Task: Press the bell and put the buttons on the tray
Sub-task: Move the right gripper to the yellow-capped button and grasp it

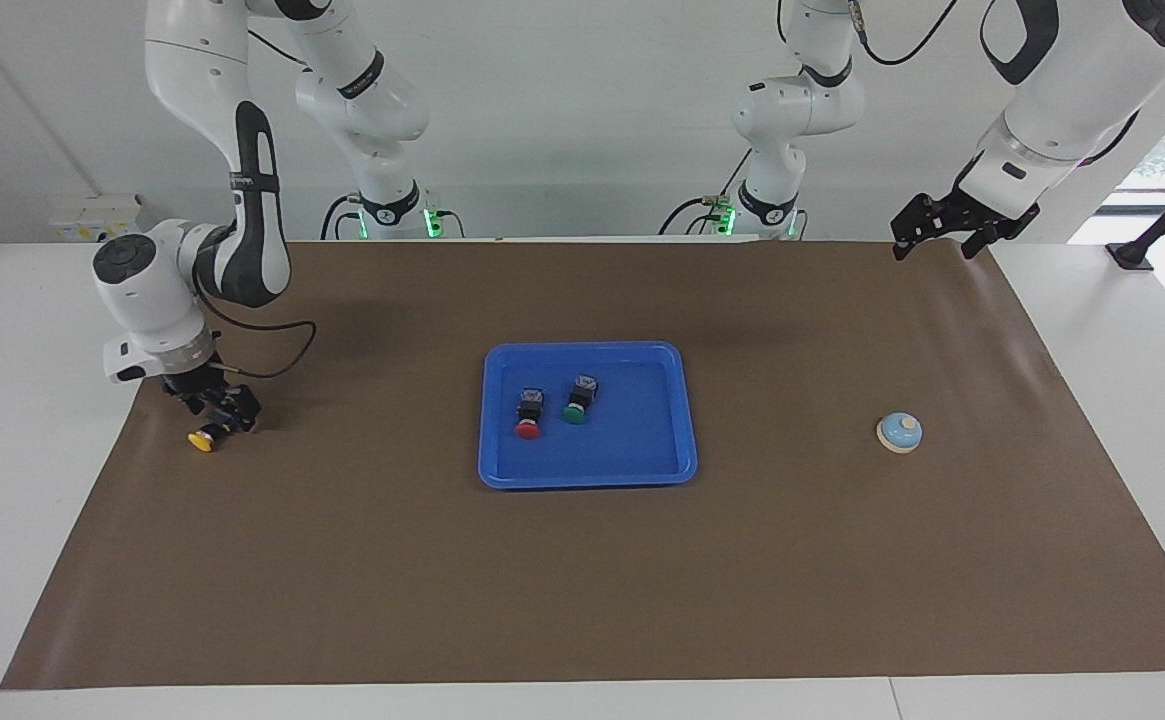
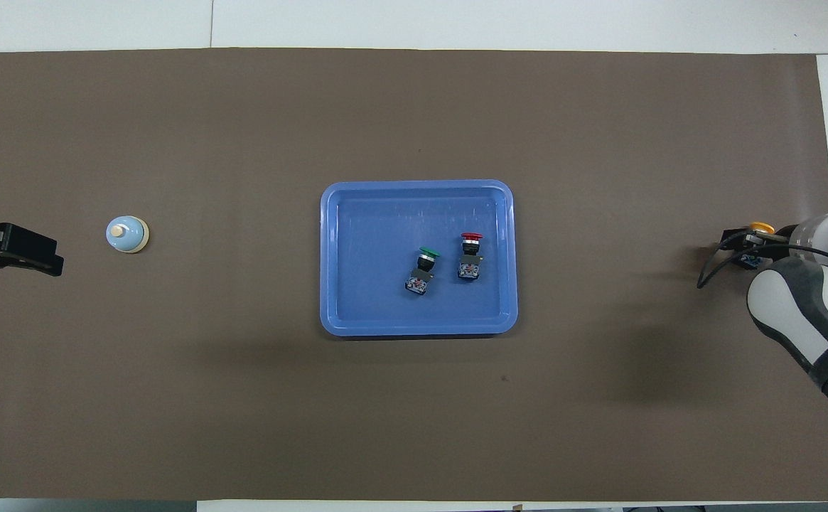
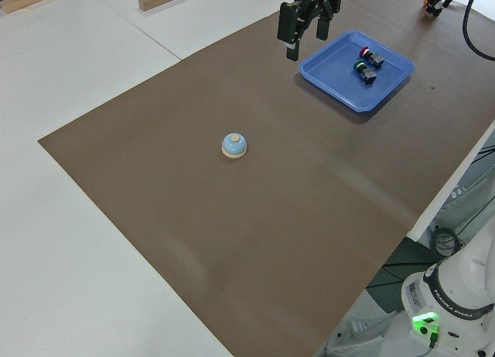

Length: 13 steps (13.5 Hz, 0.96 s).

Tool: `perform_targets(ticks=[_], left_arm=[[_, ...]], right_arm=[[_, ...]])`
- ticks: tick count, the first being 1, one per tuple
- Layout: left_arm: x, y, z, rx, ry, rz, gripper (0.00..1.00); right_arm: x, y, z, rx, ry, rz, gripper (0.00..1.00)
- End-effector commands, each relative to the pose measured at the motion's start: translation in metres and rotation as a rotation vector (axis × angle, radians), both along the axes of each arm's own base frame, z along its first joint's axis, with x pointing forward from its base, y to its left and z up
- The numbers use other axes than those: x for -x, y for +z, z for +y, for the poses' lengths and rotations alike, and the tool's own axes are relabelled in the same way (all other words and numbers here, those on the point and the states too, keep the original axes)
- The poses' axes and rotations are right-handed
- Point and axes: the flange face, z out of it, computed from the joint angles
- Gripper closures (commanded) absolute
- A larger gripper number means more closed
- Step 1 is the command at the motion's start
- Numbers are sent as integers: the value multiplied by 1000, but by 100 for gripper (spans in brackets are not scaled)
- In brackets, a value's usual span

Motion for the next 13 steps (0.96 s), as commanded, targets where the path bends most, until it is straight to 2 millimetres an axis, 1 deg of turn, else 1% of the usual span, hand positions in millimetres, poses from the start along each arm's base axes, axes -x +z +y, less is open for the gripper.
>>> perform_targets(ticks=[1,2,3,4,5,7,8,9,10,11,12,13], left_arm=[[4,1,2,-11,11,-10,0],[4,1,2,-11,11,-10,0],[4,1,1,-11,9,-10,0],[3,1,2,-11,11,-9,0],[4,2,2,-11,11,-12,0],[4,2,2,-11,11,-12,0],[4,2,2,-11,11,-12,0],[4,1,2,-11,11,-10,0],[4,1,2,-9,11,-10,0],[4,1,2,-11,11,-10,0],[4,1,2,-11,11,-10,0],[4,1,2,-9,11,-10,0]], right_arm=[[-6,0,0,-7,-8,-9,12],[-5,-1,-3,-6,4,-7,43],[-5,-1,-2,-7,4,-5,64],[-5,-1,-2,-7,4,-5,89],[-4,-2,-2,-9,4,2,100],[-2,-1,-3,-14,2,26,100],[-8,8,-1,-16,13,43,100],[-20,26,3,-20,24,77,100],[-37,49,21,-27,52,101,100],[-54,75,44,-32,82,123,100],[-66,97,69,-46,92,136,100],[-78,120,100,-57,87,147,100]])
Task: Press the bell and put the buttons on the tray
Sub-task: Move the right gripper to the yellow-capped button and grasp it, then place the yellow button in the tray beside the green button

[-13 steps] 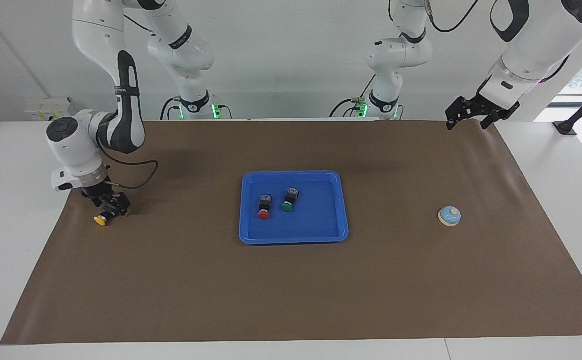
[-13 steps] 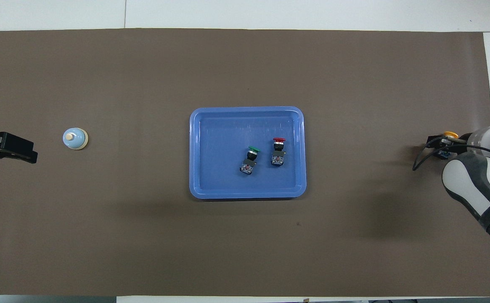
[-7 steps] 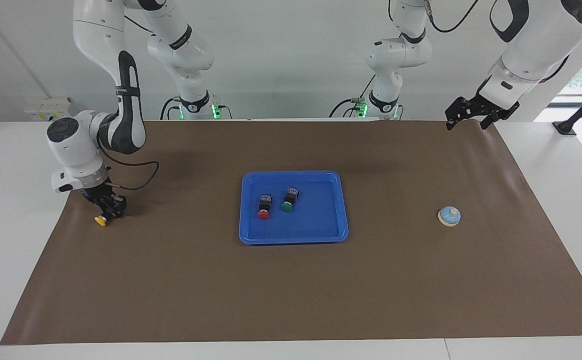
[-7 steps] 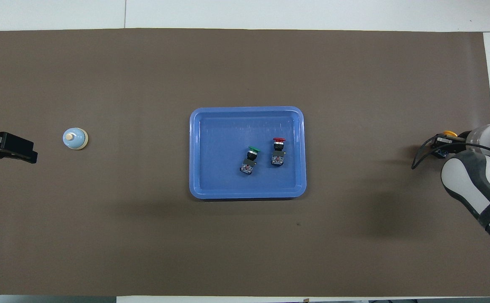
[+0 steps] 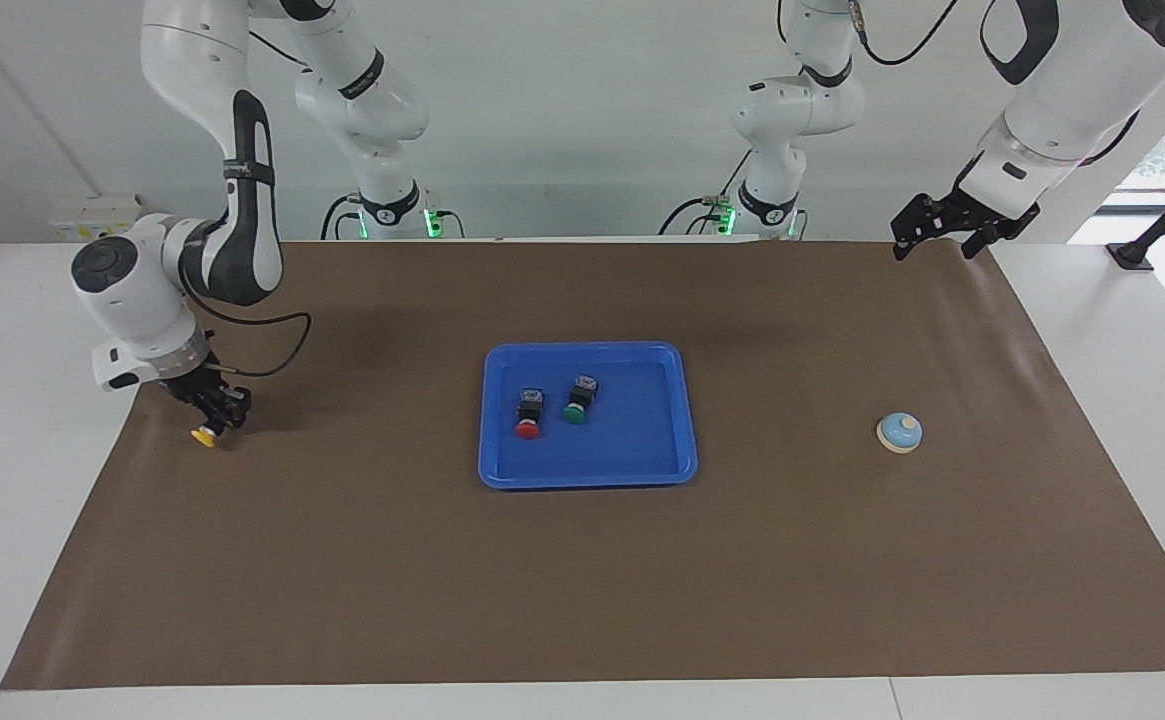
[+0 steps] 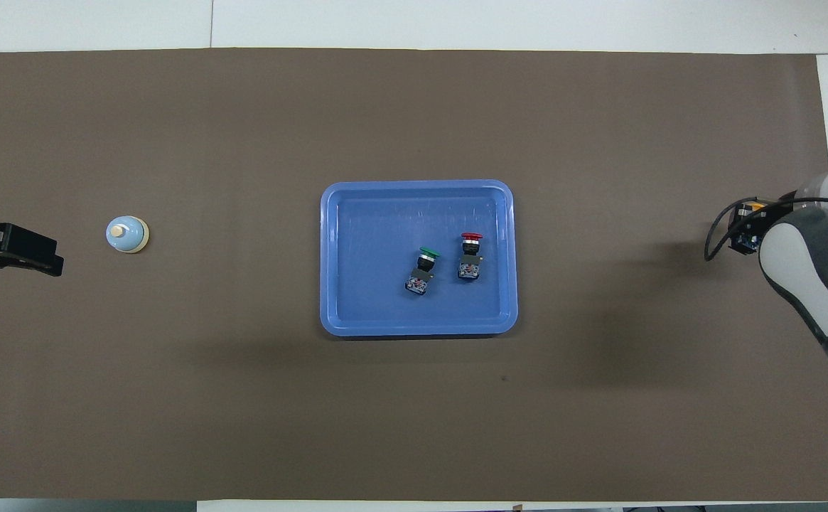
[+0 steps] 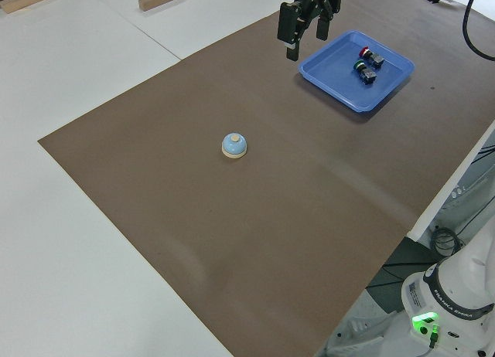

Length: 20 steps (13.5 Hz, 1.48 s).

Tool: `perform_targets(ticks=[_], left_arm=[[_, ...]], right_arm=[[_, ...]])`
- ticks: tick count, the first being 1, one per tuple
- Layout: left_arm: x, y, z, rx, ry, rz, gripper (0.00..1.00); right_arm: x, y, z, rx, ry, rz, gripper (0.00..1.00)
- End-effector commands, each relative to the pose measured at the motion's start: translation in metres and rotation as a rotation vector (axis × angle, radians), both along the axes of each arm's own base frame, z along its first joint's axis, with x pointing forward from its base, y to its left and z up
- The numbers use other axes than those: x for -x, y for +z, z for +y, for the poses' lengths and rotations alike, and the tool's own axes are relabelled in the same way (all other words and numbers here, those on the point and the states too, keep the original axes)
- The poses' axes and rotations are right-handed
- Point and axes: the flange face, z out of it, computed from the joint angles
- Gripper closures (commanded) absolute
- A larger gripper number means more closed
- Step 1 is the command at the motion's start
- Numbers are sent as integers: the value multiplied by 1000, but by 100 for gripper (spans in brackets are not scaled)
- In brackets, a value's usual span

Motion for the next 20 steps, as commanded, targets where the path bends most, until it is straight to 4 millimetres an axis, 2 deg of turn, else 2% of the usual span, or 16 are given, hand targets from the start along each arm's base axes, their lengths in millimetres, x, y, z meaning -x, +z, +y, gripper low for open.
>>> perform_targets(ticks=[1,3,4,5,8,11,12,14,16,17,18,19,20], left_arm=[[4,1,1,-9,9,-10,0],[4,1,2,-9,11,-10,0],[4,1,1,-11,9,-10,0],[4,1,1,-11,9,-10,0],[4,1,2,-11,11,-10,0],[4,1,2,-11,11,-10,0],[4,1,2,-11,11,-10,0],[4,2,1,-11,9,-12,0],[4,2,1,-11,9,-12,0],[4,1,1,-11,9,-10,0],[4,1,2,-11,11,-10,0],[4,1,2,-10,12,-10,0],[4,1,2,-11,11,-10,0]], right_arm=[[-34,56,75,-30,1,24,100],[-42,83,158,-52,-10,44,100],[-44,96,212,-47,-3,50,100],[-39,103,260,-40,-7,47,100],[-9,106,370,-75,16,41,100],[13,87,438,-104,52,68,100],[19,77,469,-111,61,52,100],[33,44,512,-98,61,54,100],[50,21,551,-112,99,28,100],[56,6,563,-109,115,29,100],[57,-7,567,-115,128,4,100],[59,-22,563,-121,137,-10,100],[58,-25,561,-130,162,-23,100]])
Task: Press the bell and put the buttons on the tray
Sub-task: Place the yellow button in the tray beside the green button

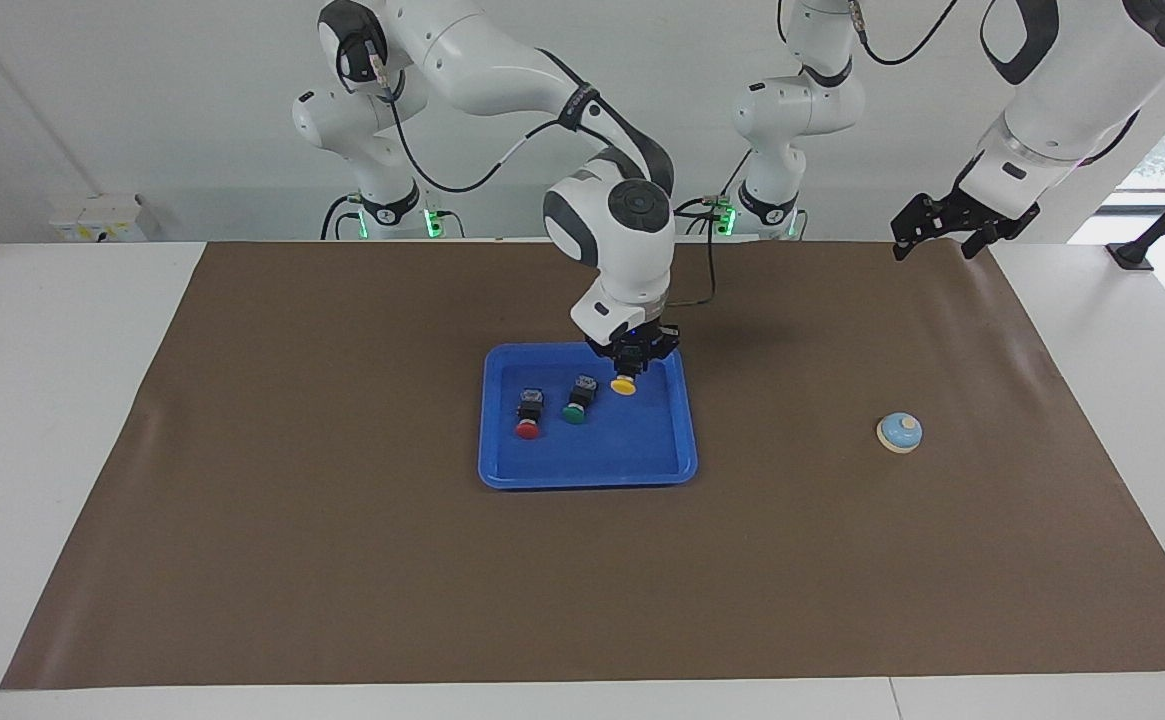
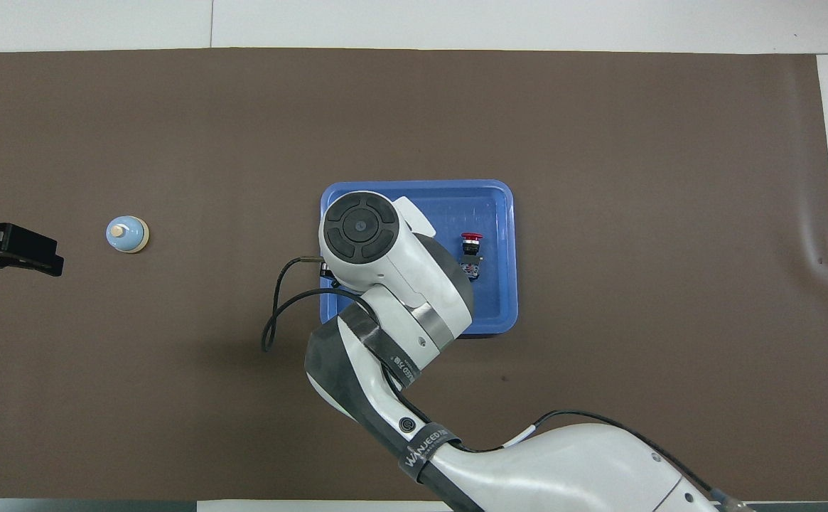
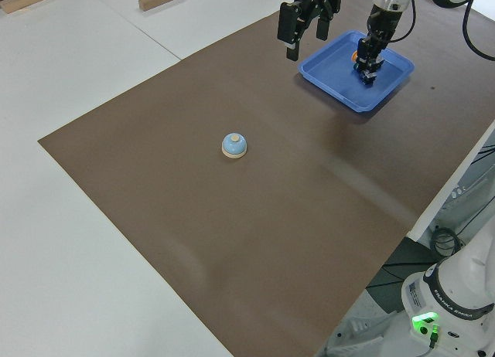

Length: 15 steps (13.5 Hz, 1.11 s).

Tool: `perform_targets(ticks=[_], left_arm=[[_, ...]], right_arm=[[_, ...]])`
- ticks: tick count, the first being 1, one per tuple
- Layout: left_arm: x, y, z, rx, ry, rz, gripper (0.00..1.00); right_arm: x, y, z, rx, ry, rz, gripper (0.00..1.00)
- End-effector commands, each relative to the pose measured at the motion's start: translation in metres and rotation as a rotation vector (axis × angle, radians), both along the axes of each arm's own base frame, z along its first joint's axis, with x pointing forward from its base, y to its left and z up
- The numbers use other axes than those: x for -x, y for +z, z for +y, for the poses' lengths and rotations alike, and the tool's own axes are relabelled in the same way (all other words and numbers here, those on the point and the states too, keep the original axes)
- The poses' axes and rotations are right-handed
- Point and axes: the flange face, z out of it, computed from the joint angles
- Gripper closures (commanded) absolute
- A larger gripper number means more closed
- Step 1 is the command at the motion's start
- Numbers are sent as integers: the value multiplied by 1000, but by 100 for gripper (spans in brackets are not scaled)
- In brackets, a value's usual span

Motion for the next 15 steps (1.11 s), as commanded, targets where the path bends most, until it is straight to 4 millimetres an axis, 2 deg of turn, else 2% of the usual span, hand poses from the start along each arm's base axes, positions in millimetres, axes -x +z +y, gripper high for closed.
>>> perform_targets(ticks=[1,5,9,10,11,14,15], left_arm=[[4,1,2,-11,11,-10,0],[4,2,2,-11,11,-12,0],[4,1,2,-11,11,-10,0],[4,1,2,-11,11,-10,0],[4,2,2,-11,11,-12,0],[4,1,1,-11,9,-10,0],[4,1,2,-11,11,-10,0]], right_arm=[[-6,-9,-12,-14,45,-36,100],[3,-32,-17,-48,91,-91,100],[8,-34,-15,-45,91,-85,100],[8,-33,-14,-44,93,-84,53],[9,-33,-14,-41,91,-79,1],[11,-22,-8,-41,-2,-69,0],[8,-9,-12,-43,-18,-68,0]])
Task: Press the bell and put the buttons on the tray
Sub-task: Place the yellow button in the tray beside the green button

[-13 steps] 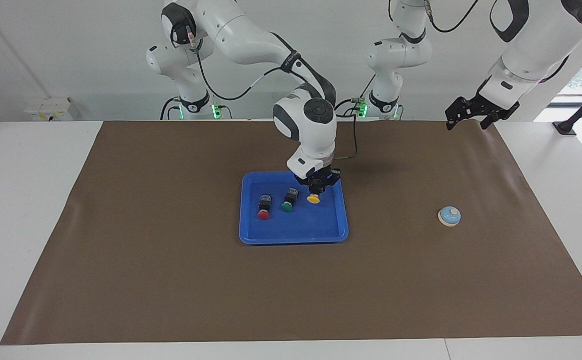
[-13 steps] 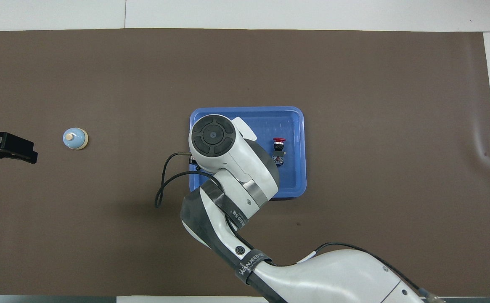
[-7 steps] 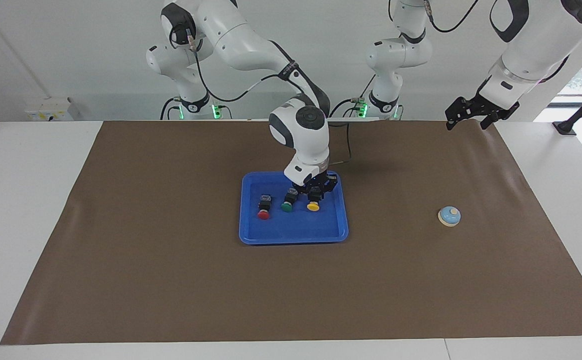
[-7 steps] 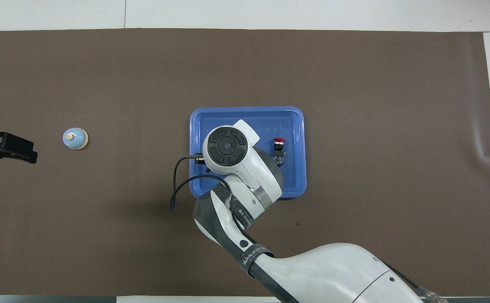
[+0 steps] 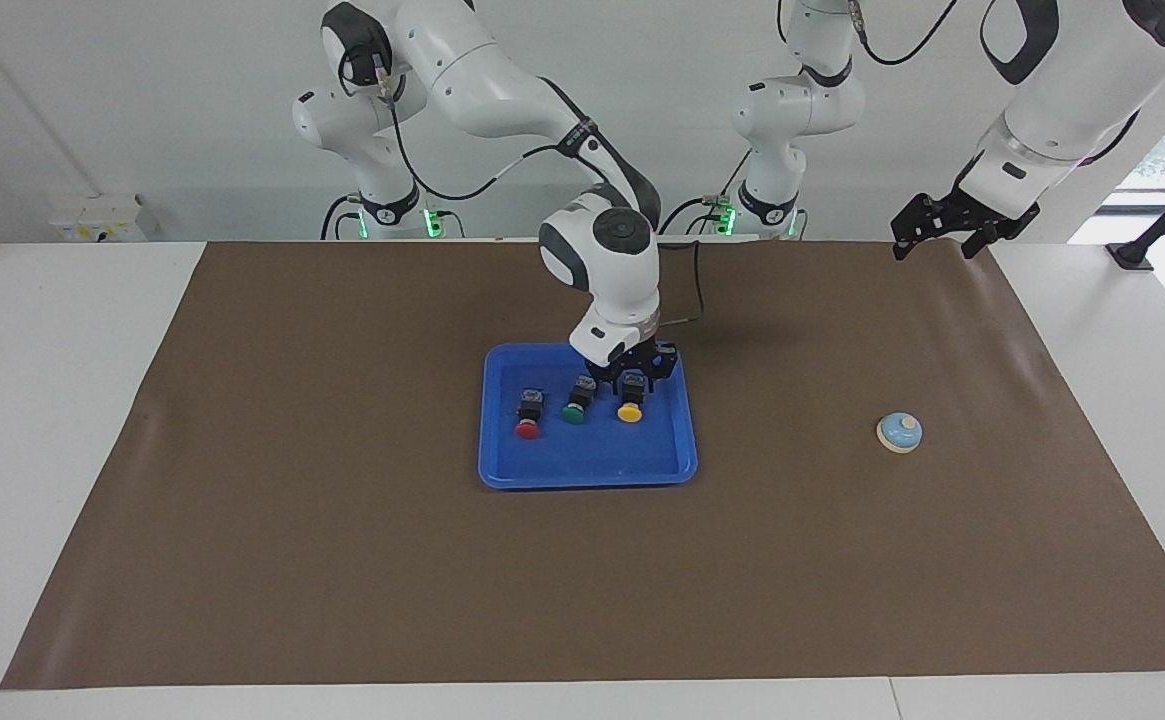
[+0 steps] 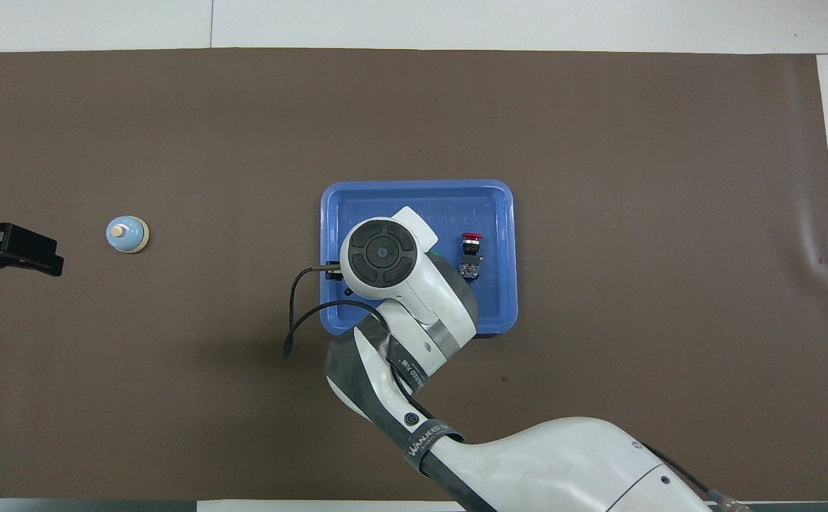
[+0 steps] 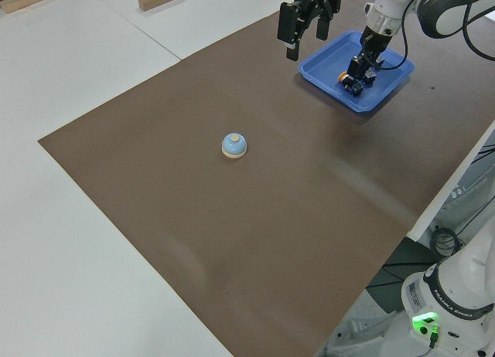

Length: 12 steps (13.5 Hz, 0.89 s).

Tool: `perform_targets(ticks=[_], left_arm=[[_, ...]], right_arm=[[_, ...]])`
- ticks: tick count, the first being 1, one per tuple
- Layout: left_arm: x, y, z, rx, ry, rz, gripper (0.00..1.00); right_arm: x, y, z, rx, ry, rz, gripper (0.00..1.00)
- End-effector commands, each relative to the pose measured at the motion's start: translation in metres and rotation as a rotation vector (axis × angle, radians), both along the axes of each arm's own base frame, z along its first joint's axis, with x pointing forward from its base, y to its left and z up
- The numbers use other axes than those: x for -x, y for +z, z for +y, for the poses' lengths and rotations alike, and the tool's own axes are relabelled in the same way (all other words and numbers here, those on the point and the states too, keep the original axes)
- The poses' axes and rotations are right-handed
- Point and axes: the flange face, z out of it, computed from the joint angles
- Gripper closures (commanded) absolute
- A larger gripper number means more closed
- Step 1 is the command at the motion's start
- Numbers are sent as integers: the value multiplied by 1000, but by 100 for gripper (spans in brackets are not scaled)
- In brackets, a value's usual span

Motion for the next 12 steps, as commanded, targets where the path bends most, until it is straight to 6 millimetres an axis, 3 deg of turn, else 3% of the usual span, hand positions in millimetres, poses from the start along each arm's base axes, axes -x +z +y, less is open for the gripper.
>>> perform_targets(ticks=[1,2,4,7,10,12], left_arm=[[4,2,1,-11,9,-12,0],[4,2,2,-11,11,-12,0],[4,2,1,-11,9,-12,0],[4,2,2,-11,11,-12,0],[4,1,2,-11,12,-10,0],[4,2,2,-11,11,-12,0]], right_arm=[[-1,34,-14,7,-53,8,0],[-8,54,-30,7,-78,5,0],[-28,96,-81,12,-146,13,0],[-39,147,-148,42,-151,41,0],[-51,164,-203,60,-97,62,0],[-60,179,-253,67,-58,62,0]])
